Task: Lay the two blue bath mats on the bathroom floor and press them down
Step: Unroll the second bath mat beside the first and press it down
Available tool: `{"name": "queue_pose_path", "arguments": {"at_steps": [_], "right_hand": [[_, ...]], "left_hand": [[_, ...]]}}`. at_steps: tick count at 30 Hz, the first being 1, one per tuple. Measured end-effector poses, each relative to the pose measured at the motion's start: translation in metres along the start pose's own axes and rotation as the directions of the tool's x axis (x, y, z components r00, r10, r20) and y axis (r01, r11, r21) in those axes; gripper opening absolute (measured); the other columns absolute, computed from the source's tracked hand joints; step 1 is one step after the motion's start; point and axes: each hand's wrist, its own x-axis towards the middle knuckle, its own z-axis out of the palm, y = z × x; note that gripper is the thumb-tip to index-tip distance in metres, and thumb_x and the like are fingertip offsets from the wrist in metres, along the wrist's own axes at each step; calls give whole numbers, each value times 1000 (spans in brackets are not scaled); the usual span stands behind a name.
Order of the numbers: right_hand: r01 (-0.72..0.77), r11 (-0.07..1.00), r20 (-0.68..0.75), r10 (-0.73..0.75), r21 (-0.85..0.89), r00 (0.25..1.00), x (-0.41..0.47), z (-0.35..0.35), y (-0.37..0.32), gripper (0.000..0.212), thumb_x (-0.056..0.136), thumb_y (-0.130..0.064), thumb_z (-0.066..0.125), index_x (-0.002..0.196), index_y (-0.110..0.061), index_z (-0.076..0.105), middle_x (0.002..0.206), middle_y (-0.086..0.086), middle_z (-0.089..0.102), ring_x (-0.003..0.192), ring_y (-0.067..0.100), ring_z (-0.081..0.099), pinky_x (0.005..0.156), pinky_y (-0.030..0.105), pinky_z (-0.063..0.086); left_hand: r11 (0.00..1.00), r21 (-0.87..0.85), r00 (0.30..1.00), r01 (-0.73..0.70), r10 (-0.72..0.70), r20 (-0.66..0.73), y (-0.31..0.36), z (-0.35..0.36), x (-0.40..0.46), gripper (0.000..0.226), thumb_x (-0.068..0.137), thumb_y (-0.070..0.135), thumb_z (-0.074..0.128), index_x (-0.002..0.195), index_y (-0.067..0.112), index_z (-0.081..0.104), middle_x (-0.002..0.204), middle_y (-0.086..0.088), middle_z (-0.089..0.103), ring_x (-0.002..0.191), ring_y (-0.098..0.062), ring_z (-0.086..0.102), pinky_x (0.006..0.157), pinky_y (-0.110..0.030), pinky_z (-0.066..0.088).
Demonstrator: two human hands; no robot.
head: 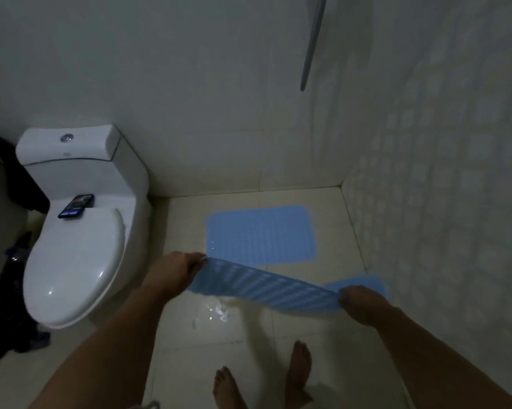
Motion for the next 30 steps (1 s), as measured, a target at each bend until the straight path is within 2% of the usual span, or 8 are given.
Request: {"name": "queue_pose_path", "arguments": {"at_steps": [2,7,11,13,15,17,19,30], "right_hand": [[16,999,41,-14,-41,999,6,18,3,35,105,-35,39,127,-22,63,131,4,64,119,23,60,99,35,44],[14,992,157,6,-125,988,43,49,2,34,104,-38,40,128,-25,60,134,1,60,126,22,55,99,33,41],[11,993,168,9,-116,986,145,63,8,35,103,-41,42,130,-26,58,137,2,57,127,24,52,100,34,41],[-25,996,106,34,-88,994,217,69,12,40,101,-39,42,136,-27,56,143,1,55,132,24,51,106,32,41],[-97,994,25,98,-44,995,280,77,8,49,97,-37,38,144,-28,49,149,0,51,137,23,48,110,34,41],[-149,989,12,148,9,989,325,91,-4,49,99,-29,43,148,-27,43,151,3,48,138,26,46,112,40,41],[-119,992,17,118,37,993,362,119,-20,48,100,-26,45,147,-29,42,153,2,45,139,25,44,114,42,38],[-78,997,188,75,7,979,365,211,-70,45,97,-40,53,140,-28,48,144,4,52,130,27,51,107,44,45]], "left_hand": [[1000,15,998,14,-15,62,-18,25,-3,40,105,50,39,128,36,68,116,-1,76,104,-24,71,91,-35,55],[992,8,964,127,-126,236,-74,114,21,52,94,63,30,124,44,69,118,9,75,109,-19,70,92,-33,53],[985,-4,910,171,-156,385,-124,180,98,31,105,45,46,124,36,69,128,5,70,117,-16,65,91,-28,47],[974,30,892,223,-216,397,-147,219,155,39,105,42,48,142,33,57,146,0,58,133,-22,55,109,-36,42],[950,101,881,297,-313,354,-155,257,203,59,104,46,48,159,33,30,159,-3,43,148,-31,36,119,-50,28],[932,117,888,342,-361,283,-149,292,236,70,103,46,50,162,32,16,163,-7,35,153,-37,22,121,-57,21],[940,107,901,325,-342,265,-137,330,256,70,102,44,51,162,30,17,163,-8,34,154,-38,20,122,-58,22],[969,-10,860,248,-215,462,-56,440,229,63,103,46,45,159,28,24,165,-4,29,157,-32,8,125,-56,13]]}}
